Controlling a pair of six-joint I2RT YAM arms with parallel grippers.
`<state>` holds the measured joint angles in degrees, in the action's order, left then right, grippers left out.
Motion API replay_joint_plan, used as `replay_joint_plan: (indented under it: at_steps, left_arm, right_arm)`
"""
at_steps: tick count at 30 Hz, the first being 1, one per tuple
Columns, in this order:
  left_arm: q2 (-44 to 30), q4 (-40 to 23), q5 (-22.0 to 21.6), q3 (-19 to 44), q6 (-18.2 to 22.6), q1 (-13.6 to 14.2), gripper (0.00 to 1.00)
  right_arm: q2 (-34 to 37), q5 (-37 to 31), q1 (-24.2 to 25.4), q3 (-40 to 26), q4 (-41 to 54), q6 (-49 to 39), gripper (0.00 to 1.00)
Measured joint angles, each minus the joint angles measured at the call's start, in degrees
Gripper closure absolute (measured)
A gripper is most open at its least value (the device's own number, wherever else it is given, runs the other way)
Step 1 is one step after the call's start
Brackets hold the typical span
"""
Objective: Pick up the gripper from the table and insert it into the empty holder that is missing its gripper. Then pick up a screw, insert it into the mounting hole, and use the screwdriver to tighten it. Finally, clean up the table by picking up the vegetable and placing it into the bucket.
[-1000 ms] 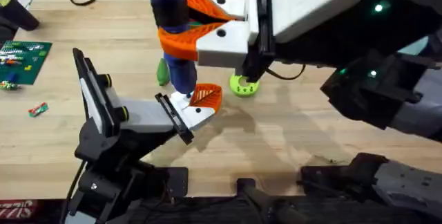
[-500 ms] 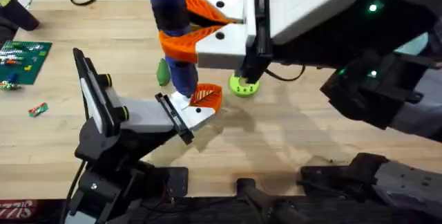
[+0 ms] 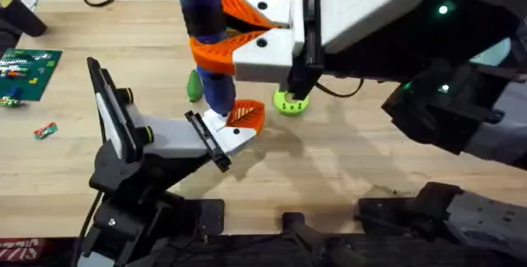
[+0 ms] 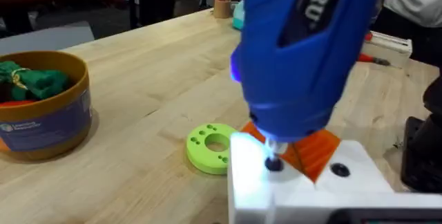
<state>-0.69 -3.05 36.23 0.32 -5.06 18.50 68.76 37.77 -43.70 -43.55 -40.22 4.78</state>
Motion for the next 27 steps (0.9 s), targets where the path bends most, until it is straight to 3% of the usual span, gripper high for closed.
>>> replay_joint_plan:
  at_steps: [7,15,27]
  left_arm:
    - [0.0,0.0,0.0,0.0,0.0,0.0,0.990]
    - [0.0,0.0,0.0,0.0,0.0,0.0,0.990]
    - [0.0,0.0,0.0,0.0,0.0,0.0,0.990]
  right_arm:
    - [0.0,0.1,0.0,0.0,-0.9,0.0,0.928]
    - [-0.6,1.1,0.5,0.3,-14.3,3.9,0.928]
    - [-0.9,1.6,2.8,0.3,-9.7,4.4,0.928]
